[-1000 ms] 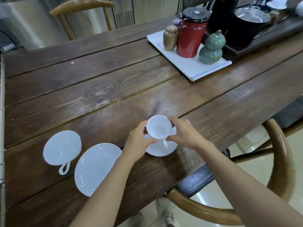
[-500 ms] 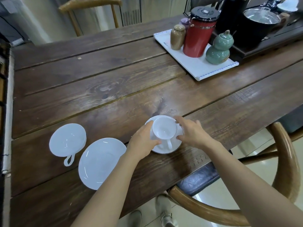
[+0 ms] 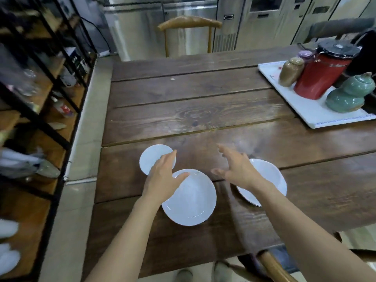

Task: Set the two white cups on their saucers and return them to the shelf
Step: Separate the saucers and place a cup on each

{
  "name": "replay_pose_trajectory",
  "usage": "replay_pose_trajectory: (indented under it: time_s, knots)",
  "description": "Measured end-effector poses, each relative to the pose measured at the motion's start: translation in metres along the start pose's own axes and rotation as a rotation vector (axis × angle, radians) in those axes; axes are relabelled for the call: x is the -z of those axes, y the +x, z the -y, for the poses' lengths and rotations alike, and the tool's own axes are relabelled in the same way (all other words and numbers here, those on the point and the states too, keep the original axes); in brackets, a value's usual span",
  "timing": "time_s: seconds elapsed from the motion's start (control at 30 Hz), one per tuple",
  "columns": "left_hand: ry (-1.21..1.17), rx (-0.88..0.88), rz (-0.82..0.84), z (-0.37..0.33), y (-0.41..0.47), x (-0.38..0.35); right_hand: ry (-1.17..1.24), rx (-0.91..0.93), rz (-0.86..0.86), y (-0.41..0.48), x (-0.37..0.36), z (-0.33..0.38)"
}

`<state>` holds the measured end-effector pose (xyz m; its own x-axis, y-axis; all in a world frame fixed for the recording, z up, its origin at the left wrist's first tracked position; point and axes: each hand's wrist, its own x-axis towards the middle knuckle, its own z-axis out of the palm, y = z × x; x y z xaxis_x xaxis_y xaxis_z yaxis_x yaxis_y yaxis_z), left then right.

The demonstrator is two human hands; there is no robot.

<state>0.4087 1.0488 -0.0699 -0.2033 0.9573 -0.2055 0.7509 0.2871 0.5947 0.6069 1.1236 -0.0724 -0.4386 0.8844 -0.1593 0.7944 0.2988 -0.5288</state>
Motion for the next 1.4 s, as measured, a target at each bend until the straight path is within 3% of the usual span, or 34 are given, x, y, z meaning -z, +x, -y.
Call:
replay_pose_trajectory:
  time_s: [0.17, 0.3, 0.5, 1.0, 1.4]
  knots:
    - [-0.032, 0.135, -0.152, 0.054, -0.01, 0.028, 0.023, 0.031, 0.107, 0.023, -0.034, 0.047]
    - [-0.016, 0.213, -0.103, 0.081, -0.009, 0.034, 0.056, 0.013, 0.173, 0.034, -0.054, 0.068]
    - [-0.082, 0.152, 0.014, 0.097, 0.003, 0.03, 0.088, -0.029, 0.186, 0.049, -0.069, 0.08]
    - [-0.223, 0.093, -0.107, 0.081, 0.006, 0.038, 0.313, 0.011, 0.051, 0.036, -0.064, 0.092]
    - [-0.288, 0.052, 0.014, 0.055, -0.031, -0.007, 0.293, -0.098, 0.027, -0.029, -0.056, 0.052]
